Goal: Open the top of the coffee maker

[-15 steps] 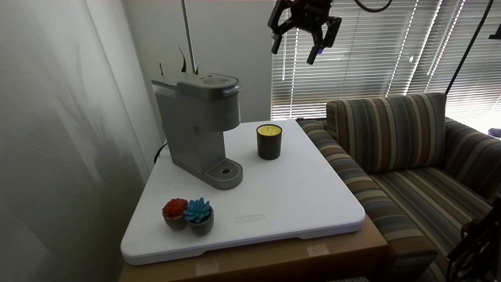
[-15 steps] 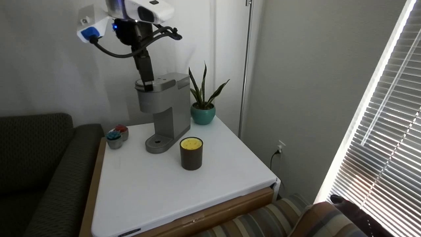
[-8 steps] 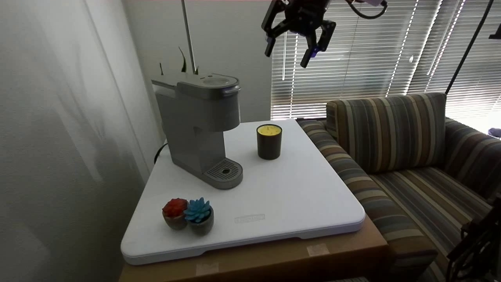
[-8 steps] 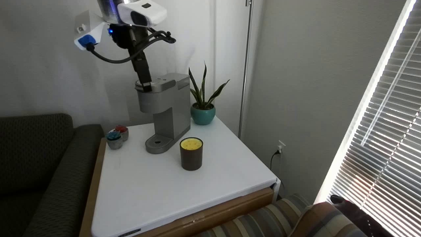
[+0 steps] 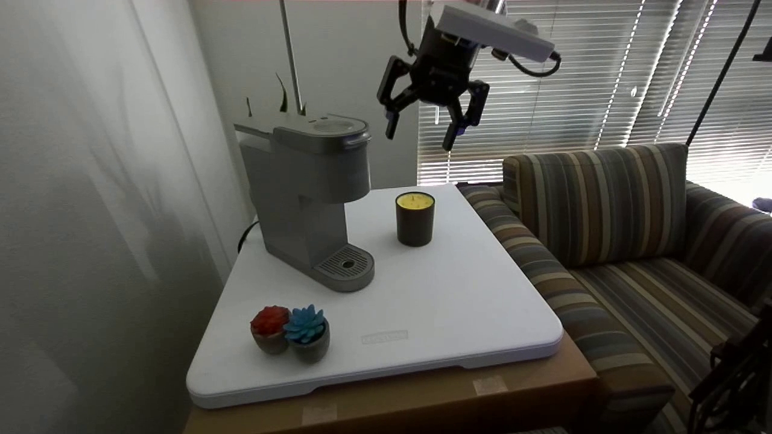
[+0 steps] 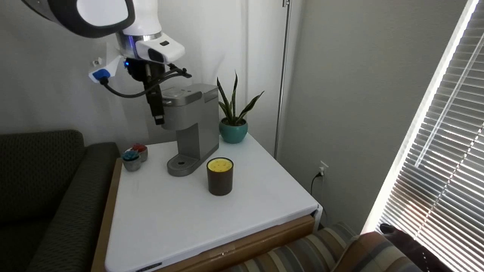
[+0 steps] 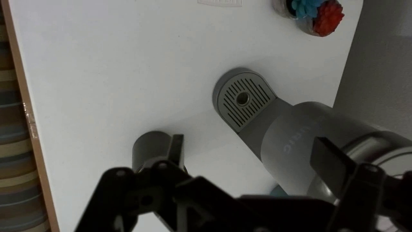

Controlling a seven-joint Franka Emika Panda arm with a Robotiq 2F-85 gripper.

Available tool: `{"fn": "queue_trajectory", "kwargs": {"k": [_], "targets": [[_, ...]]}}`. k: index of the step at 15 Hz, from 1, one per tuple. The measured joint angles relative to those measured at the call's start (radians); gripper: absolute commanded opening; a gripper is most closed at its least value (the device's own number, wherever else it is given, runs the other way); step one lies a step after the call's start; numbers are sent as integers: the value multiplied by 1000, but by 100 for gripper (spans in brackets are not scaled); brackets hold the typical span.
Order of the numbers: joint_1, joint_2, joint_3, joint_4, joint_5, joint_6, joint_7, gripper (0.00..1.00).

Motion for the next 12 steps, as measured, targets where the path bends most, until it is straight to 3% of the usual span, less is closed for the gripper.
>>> {"fn": "queue_trajectory", "kwargs": {"k": [5, 6, 7, 8, 12], "targets": [[41, 83, -1, 41, -10, 102, 54, 99], [46, 93, -2, 43, -13, 116, 62, 94], [51, 99, -5, 44, -18, 126, 70, 75], [56, 105, -9, 44, -26, 137, 80, 71], [93, 106, -41, 45, -86, 185, 182, 42]]}}
